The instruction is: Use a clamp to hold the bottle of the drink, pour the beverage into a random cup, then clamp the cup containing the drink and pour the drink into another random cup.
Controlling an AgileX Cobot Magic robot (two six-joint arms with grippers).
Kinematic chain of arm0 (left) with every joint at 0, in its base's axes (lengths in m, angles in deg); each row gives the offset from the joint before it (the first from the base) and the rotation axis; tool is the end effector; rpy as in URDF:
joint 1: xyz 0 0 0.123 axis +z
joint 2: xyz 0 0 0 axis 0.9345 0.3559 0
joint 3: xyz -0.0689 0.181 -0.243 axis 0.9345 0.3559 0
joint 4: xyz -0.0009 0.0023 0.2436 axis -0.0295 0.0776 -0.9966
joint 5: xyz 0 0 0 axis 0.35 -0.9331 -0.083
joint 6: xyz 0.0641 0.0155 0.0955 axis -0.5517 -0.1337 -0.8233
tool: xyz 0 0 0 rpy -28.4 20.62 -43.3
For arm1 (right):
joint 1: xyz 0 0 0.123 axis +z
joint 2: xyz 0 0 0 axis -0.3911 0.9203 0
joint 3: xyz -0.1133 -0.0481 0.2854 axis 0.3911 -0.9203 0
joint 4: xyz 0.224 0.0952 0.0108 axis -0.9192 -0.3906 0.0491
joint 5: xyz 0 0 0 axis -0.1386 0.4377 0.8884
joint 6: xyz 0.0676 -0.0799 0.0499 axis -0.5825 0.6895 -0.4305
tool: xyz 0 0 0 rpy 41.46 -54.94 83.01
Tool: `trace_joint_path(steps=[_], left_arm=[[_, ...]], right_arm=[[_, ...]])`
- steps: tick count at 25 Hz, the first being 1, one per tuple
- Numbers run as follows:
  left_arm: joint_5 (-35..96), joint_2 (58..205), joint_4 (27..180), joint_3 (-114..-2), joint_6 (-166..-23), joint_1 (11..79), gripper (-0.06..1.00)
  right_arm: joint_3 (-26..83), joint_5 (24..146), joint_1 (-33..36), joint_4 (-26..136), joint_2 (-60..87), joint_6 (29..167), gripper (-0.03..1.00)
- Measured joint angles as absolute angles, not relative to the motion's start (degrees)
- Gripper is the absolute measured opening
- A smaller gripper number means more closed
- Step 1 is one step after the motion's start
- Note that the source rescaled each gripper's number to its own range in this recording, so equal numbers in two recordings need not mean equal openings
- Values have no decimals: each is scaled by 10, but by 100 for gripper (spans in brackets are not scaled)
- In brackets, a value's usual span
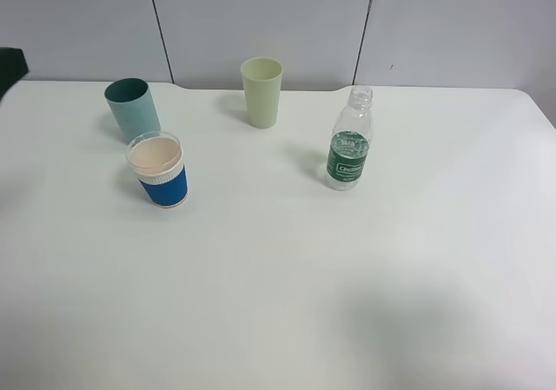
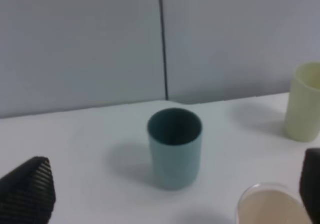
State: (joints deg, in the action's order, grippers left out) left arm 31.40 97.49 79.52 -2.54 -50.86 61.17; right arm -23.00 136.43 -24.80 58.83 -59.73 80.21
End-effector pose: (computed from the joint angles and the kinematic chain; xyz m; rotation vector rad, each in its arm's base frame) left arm 0.1393 -0.0185 0.3029 0.1336 1.7854 -0.0798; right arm -0.0163 0.0076 0.2628 -0.0597 2.0339 0.0089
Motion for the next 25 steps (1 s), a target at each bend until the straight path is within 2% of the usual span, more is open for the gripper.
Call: trace_joint_path(steps=[4, 8, 22, 25], left_arm=[[111, 910, 802, -93, -538, 612, 99], [-38, 865, 803, -144, -542, 612, 99], [-163, 723, 826, -166, -539, 613, 99], [-191, 705, 830, -167, -538, 632, 99]], right_arm=[[-230, 1364, -248, 588, -597, 802, 78], [-230, 1364, -248, 588, -597, 802, 78], [-230, 1364, -248, 588, -597, 802, 78], [-230, 1364, -248, 588, -597, 802, 78]])
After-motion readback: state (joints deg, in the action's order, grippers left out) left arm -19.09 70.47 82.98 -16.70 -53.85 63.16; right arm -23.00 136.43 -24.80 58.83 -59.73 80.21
